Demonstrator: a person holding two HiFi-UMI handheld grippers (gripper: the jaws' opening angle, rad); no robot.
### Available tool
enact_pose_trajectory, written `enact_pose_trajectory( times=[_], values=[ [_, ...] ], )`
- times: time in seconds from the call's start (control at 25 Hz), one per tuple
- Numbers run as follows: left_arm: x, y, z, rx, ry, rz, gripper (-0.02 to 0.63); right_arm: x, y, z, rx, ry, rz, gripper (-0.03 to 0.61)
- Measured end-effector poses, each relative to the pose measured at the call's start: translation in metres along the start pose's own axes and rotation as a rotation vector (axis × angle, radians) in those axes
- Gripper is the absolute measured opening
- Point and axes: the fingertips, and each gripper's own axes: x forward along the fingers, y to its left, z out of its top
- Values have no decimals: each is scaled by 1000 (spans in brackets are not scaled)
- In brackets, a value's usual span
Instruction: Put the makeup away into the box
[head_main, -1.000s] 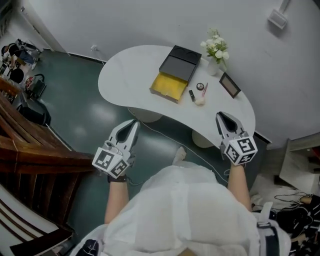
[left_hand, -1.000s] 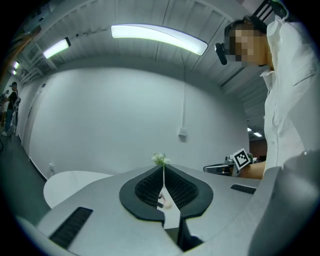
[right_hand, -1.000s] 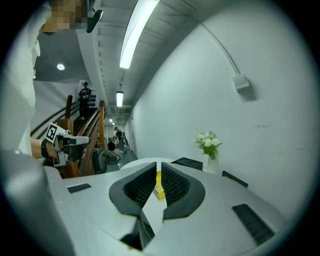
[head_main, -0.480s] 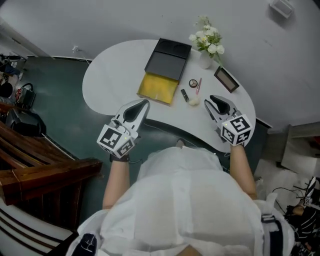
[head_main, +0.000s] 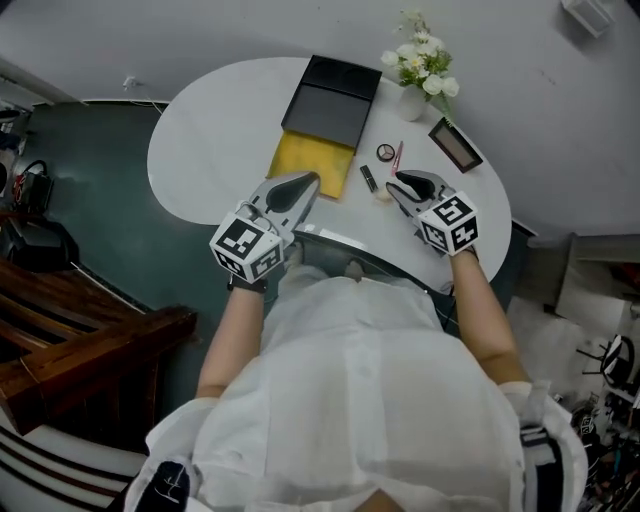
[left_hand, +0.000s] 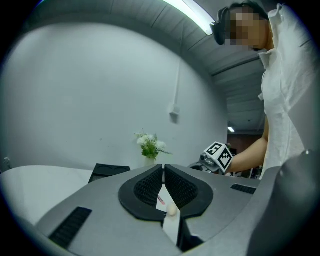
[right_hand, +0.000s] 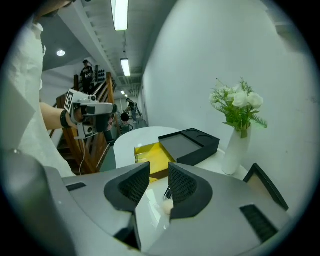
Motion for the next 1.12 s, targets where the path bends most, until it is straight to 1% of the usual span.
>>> enact_pose_trajectory(
  times=[0.12,0.24,0.44,0.72,0.96,1.12],
  values=[
    [6,12,-5,-5,29,-32,21,19,5,-11,-94,120,35,101],
    [11,25,-12,-20,52,-47,21,34,9,-25,-194,241,75,103],
    [19,36,-26,-44,85,-65,21,51,7,-48,-290,374,131,101],
    [30,45,-37,-68,106,-64,21,68,0,-78,-349,501,198,101],
    [36,52,-48,-91,117,-47,21,79,0,-96,-392,582,253,83],
    [40,52,-53,-101,122,-43,21,82,-1,-106,-425,621,269,62]
  ],
)
